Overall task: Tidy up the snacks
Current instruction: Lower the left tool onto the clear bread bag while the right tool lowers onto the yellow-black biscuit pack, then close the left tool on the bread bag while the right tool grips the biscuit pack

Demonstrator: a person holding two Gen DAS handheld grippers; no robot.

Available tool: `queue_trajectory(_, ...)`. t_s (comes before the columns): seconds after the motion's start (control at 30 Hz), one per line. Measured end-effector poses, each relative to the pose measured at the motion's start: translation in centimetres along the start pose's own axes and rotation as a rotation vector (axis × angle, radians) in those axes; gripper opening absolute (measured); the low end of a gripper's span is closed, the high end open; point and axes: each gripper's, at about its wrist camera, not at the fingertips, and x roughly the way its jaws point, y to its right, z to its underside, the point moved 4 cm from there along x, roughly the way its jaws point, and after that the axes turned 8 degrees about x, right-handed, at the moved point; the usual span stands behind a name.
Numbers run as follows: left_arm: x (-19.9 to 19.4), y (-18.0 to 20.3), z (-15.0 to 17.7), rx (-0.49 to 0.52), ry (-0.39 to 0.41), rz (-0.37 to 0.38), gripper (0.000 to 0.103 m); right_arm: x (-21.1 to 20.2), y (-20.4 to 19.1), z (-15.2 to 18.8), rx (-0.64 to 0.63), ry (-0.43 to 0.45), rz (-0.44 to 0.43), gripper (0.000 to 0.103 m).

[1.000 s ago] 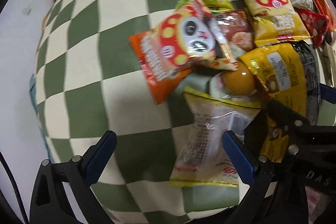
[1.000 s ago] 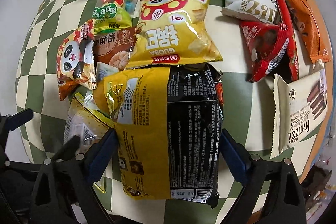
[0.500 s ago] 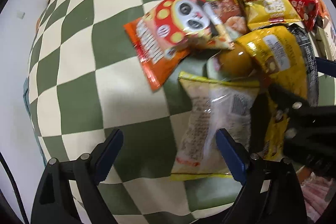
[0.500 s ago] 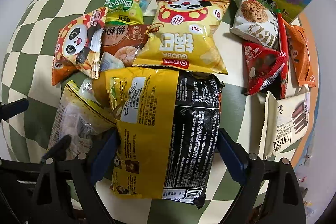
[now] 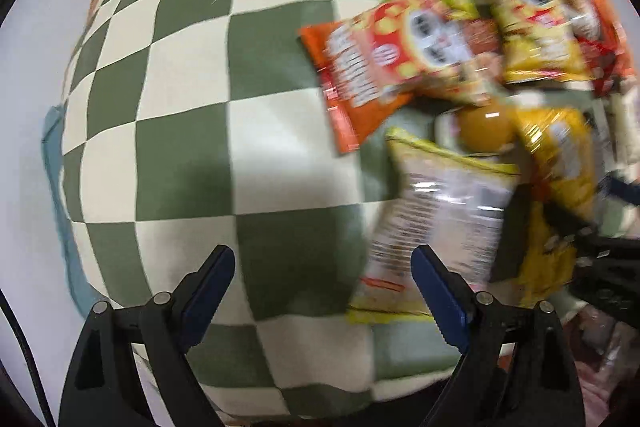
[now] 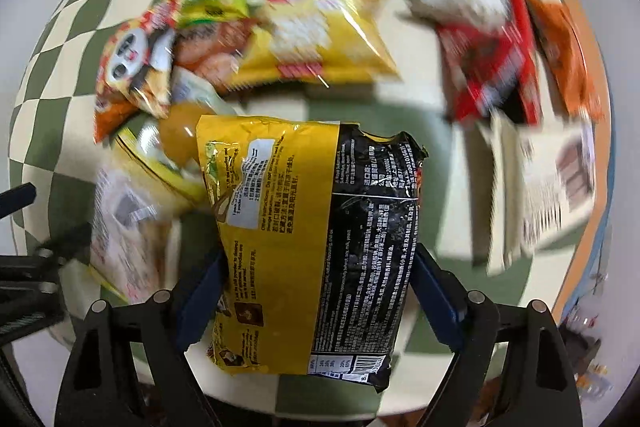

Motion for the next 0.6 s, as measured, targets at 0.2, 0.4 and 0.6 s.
queue_trajectory(0.2,1.5,3.4,-1.3,0.042,-0.031,0.139,0.090,0.7,2.5,2.5,0.049,-0.039,-0.022,0.089)
queue_trajectory(0.4,6.9,3.0,-2.8,0.011,-0.084,0.084,0.055,1.5,4.1,3.0,0.078,-0.046,-0.036,0.089)
queue_trajectory(0.6,8.9,-1.9,-1.6,-0.133,-0.086,0.084,0.055,1.7,4.4,2.5,0.179,-0.034,-0.079,0.091)
